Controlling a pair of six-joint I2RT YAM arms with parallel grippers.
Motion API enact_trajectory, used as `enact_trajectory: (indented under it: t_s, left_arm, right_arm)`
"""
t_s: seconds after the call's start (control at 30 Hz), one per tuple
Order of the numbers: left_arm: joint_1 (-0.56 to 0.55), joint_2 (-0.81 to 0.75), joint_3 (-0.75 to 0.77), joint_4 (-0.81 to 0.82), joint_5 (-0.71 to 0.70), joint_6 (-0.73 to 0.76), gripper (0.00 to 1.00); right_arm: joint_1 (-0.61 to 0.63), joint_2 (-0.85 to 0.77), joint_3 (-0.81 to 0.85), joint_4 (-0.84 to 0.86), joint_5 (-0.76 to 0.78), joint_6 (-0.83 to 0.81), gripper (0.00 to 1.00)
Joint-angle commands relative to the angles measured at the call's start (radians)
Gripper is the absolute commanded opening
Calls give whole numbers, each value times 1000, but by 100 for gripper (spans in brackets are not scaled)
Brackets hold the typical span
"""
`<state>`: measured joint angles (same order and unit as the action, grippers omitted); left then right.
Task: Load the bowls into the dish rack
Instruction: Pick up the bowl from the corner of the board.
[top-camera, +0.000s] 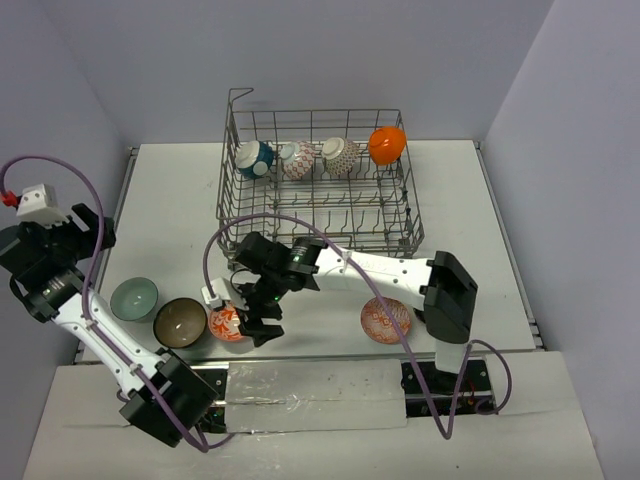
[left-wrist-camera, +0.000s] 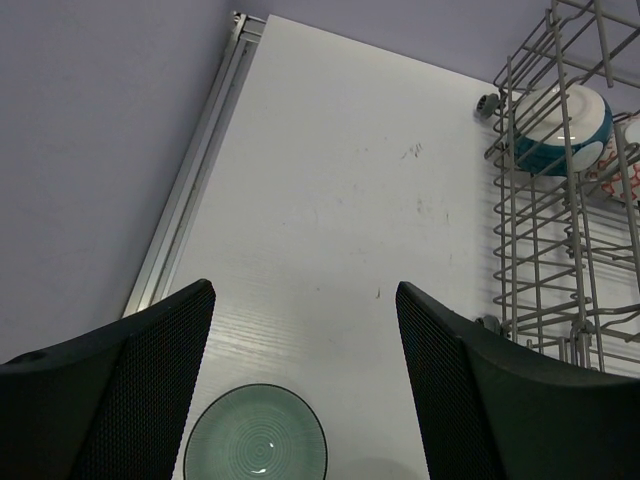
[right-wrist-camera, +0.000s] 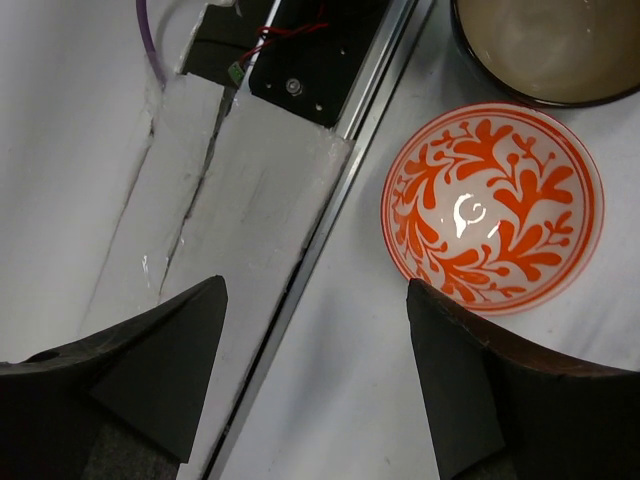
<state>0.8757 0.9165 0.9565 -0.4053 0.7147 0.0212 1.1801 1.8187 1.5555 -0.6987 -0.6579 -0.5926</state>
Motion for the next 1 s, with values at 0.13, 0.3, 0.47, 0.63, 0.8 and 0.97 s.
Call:
enact_trajectory:
  t_s: [0.13,0.3,0.47,0.63,0.8,0.97]
  left_arm:
    - [3,-60,-62,68,20,-12,79]
    - [5,-70,-65,62,40,-12,79]
    - [3,-80,-65,66,43,-48,80]
    - [5,-58,-73,63,80,-61,79]
    - [3,-51,-91,74,78,-58,79]
    - [5,-67,-110,68,89,-46,80]
  right_arm:
    - [12,86,112,-12,-57,16,79]
    - [15,145,149,-19,-55,25,79]
    - [15,201,176,-36,-55,22,78]
    - [15,237,189,-38,-54,22,77]
    - [15,261,195,-38,-55,24,76]
    - [16,278,199,-38,-45,20,76]
